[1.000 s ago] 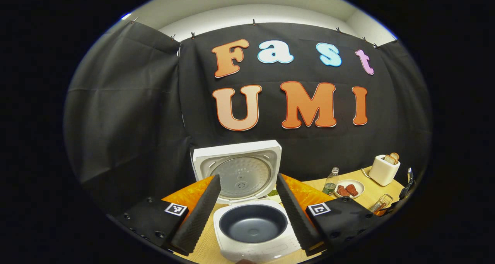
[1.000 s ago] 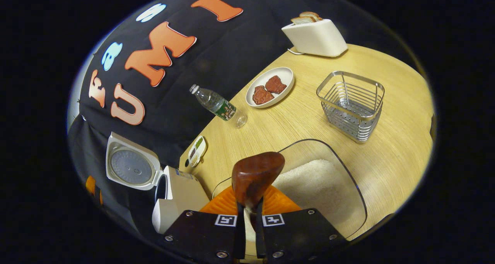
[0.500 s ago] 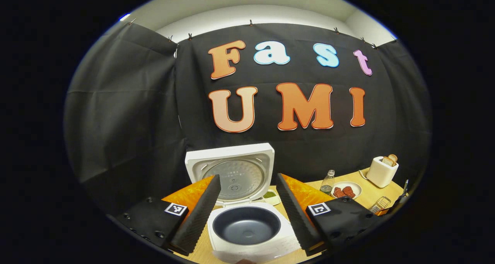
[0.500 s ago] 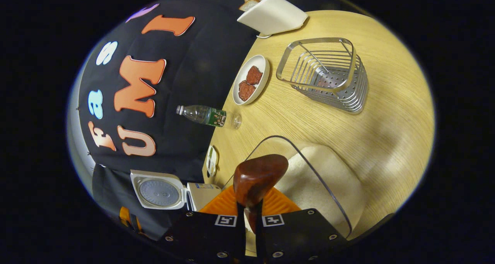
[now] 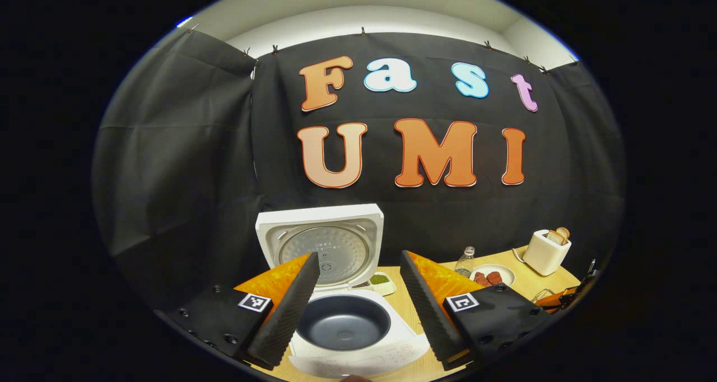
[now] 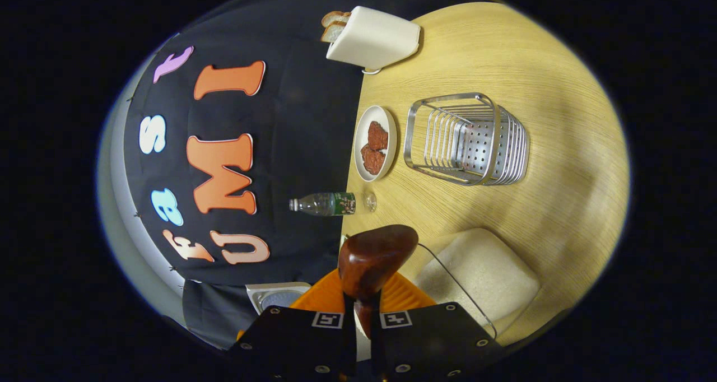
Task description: Close the left gripper, press the button to open the rice cooker; take a wooden spoon from the chopstick holder with the right hand, scoop a spoonful of rice and pour it into the rice cooker, then put the wooden spoon back into the chopstick holder.
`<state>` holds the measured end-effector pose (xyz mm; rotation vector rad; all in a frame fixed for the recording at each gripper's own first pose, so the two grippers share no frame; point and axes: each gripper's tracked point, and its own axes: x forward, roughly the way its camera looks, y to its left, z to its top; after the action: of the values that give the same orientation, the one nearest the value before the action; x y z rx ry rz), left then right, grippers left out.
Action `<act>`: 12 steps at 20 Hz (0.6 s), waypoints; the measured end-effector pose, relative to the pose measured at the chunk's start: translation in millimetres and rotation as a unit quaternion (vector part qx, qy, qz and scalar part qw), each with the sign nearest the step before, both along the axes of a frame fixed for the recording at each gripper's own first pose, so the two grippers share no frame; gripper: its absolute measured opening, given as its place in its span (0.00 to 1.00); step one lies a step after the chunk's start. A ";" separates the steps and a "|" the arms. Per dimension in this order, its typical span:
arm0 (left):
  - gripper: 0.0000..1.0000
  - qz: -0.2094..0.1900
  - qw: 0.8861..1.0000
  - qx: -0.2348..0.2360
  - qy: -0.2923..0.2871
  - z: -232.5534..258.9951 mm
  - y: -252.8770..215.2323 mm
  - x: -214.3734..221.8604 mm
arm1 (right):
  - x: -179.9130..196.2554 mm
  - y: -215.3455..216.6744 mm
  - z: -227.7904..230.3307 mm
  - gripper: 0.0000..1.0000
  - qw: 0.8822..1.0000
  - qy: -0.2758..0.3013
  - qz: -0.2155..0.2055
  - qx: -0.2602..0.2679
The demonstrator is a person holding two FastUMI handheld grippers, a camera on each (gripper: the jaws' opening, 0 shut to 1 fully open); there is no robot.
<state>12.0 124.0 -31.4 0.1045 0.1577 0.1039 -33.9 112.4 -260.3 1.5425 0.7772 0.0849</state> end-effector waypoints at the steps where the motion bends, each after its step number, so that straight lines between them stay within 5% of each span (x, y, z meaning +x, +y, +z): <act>1: 0.98 0.002 1.000 -0.002 -0.001 -1.0 0.2 -2.4 | 1.4 -2.4 3.4 0.10 1.000 -0.001 -0.001 0.004; 12: 0.98 0.053 0.999 -0.001 0.000 -3.1 29.7 -28.2 | 21.7 32.9 68.0 0.10 0.996 -0.019 0.024 0.083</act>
<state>-16.3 153.7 -34.4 0.0943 0.1633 0.2090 -12.2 145.3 -192.2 1.6738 0.7931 0.2185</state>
